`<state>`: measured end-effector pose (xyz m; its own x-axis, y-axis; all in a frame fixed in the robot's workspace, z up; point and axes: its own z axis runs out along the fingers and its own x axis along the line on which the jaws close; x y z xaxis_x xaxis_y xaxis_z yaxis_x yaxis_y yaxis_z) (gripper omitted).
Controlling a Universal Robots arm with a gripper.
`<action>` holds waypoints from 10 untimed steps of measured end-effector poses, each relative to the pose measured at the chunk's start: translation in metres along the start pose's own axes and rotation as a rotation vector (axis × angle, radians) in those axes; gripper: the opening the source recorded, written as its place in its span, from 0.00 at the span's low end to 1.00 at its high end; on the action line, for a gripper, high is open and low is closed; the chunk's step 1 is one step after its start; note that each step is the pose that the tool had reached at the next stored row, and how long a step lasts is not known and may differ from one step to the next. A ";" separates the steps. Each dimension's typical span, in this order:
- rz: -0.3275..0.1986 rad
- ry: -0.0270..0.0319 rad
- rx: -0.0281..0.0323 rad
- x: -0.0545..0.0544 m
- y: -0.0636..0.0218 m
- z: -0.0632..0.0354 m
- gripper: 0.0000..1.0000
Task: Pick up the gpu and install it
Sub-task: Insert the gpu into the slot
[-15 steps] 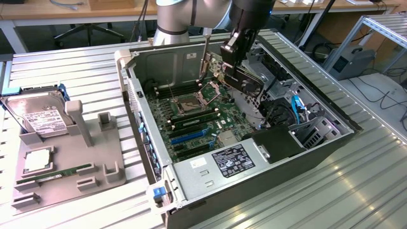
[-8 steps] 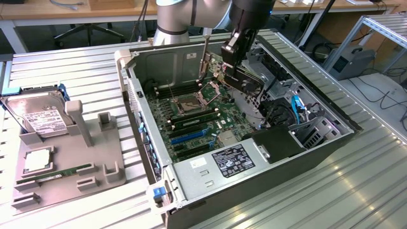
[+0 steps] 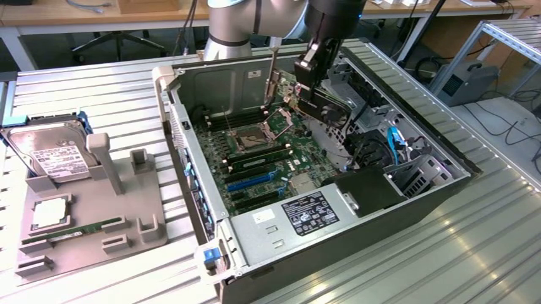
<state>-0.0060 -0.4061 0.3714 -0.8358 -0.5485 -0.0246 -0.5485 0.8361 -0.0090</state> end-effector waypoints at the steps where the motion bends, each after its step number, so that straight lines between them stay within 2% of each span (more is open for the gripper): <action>1: -0.002 0.0000 0.0000 0.000 0.0000 0.0000 0.27; 10: -0.020 0.0000 -0.0003 0.000 0.0000 0.0000 0.27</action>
<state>-0.0060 -0.4061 0.3714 -0.8246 -0.5651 -0.0245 -0.5651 0.8250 -0.0092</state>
